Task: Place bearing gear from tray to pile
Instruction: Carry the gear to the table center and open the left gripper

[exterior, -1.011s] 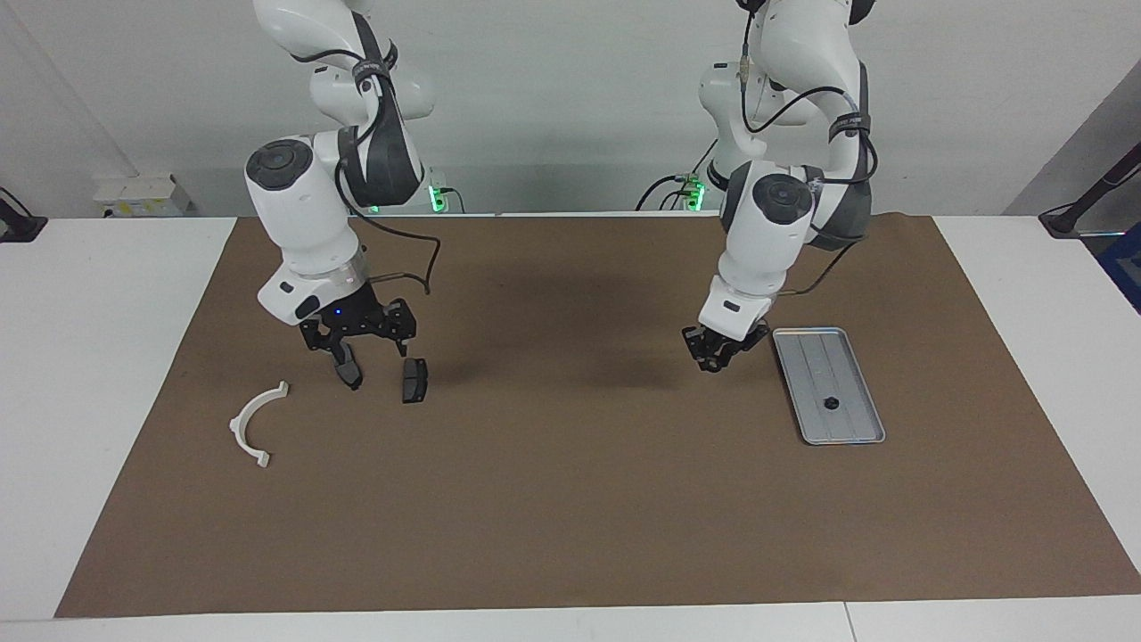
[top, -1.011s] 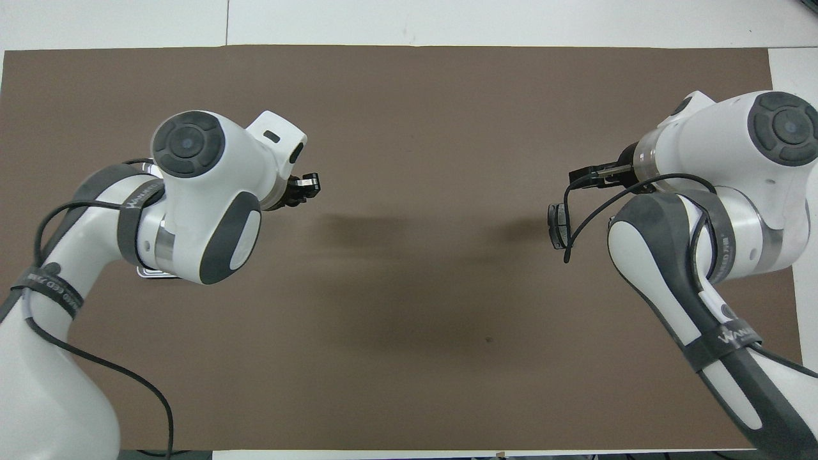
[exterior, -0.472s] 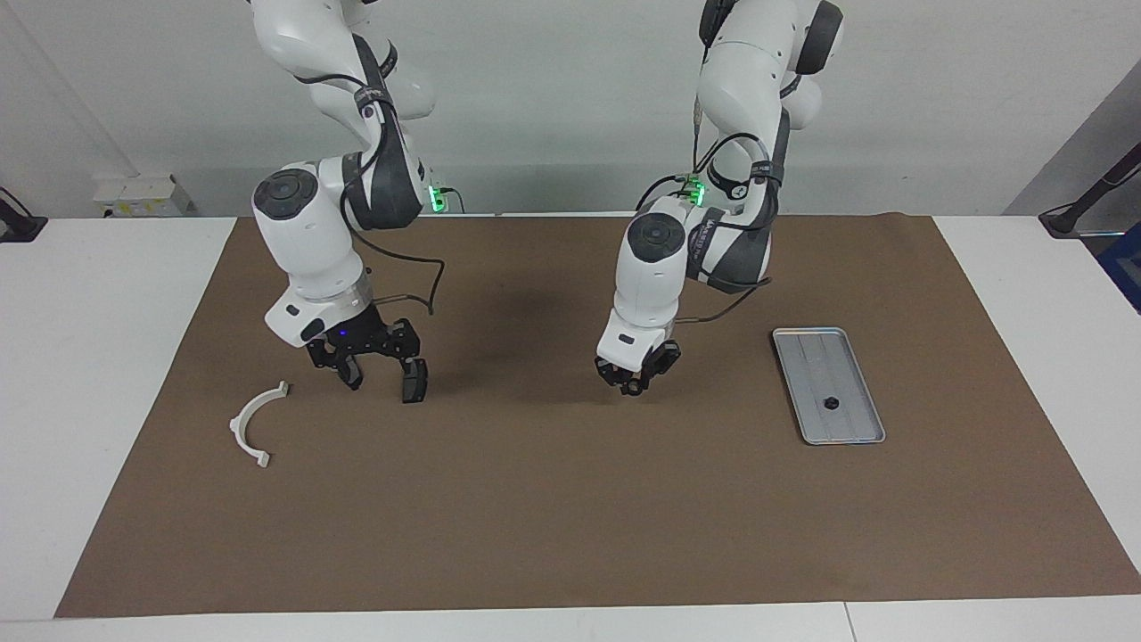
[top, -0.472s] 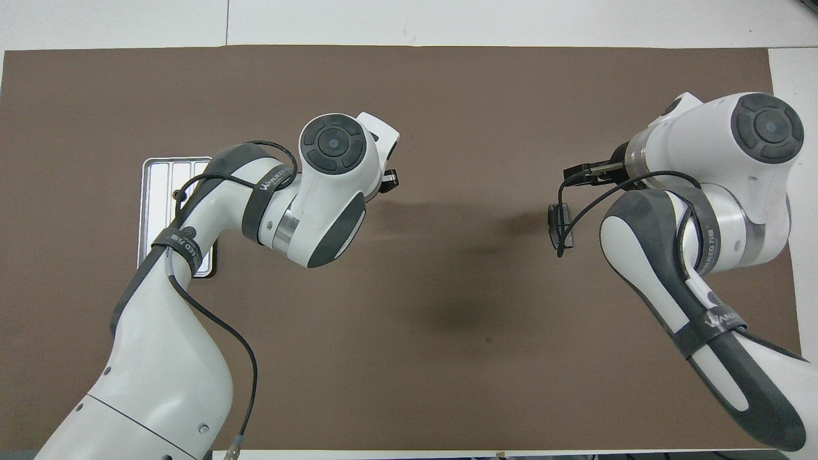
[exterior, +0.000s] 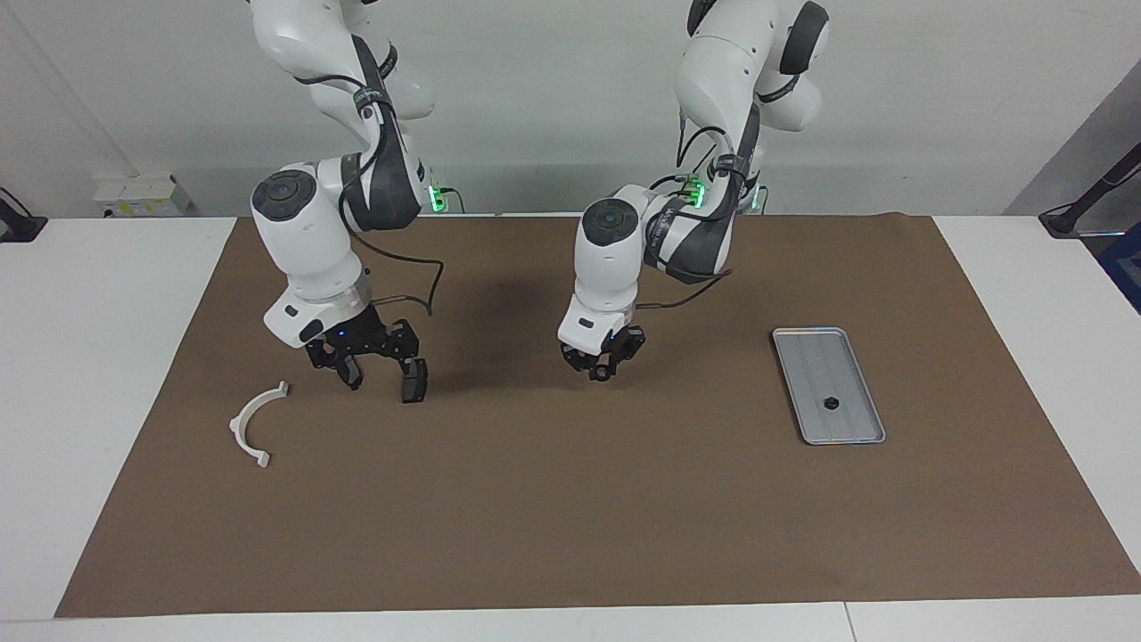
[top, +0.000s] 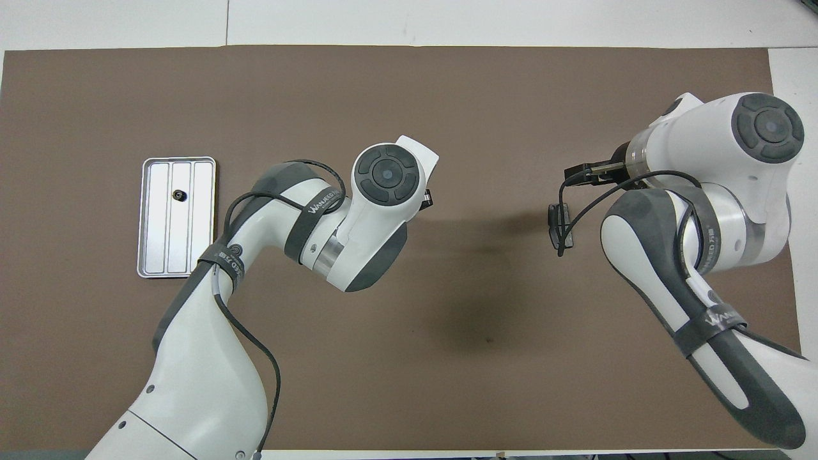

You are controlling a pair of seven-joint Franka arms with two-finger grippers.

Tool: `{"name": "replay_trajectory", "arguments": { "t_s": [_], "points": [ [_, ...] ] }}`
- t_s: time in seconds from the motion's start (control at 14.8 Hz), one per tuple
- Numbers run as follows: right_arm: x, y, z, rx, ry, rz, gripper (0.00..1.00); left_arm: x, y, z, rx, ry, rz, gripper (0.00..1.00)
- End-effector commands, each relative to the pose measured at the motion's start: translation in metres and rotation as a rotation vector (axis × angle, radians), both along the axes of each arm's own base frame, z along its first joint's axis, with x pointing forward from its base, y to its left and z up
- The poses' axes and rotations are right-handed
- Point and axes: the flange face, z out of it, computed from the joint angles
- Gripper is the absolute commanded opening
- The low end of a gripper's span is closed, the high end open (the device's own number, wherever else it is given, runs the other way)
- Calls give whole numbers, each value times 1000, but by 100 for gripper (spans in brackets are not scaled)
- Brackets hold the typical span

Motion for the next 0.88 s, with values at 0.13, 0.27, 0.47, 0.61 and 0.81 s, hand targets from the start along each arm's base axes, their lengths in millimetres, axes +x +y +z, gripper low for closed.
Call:
{"name": "replay_trajectory", "arguments": {
  "t_s": [0.13,0.27,0.47,0.61,0.81],
  "points": [
    [3,-2,-8,23,-4,-23,100,-17,0,-20,-16,-36,3,0],
    [2,-2,-7,23,-6,-23,100,-29,3,-33,-22,-41,-7,0],
    [3,-3,-7,23,-6,-24,100,-38,6,-43,-25,-41,-13,0],
    [3,-3,-8,23,-4,-24,100,-42,8,-46,-21,-36,-14,0],
    [3,-2,-8,23,-4,-23,100,-44,11,-50,-25,-42,-15,12]
  ]
}}
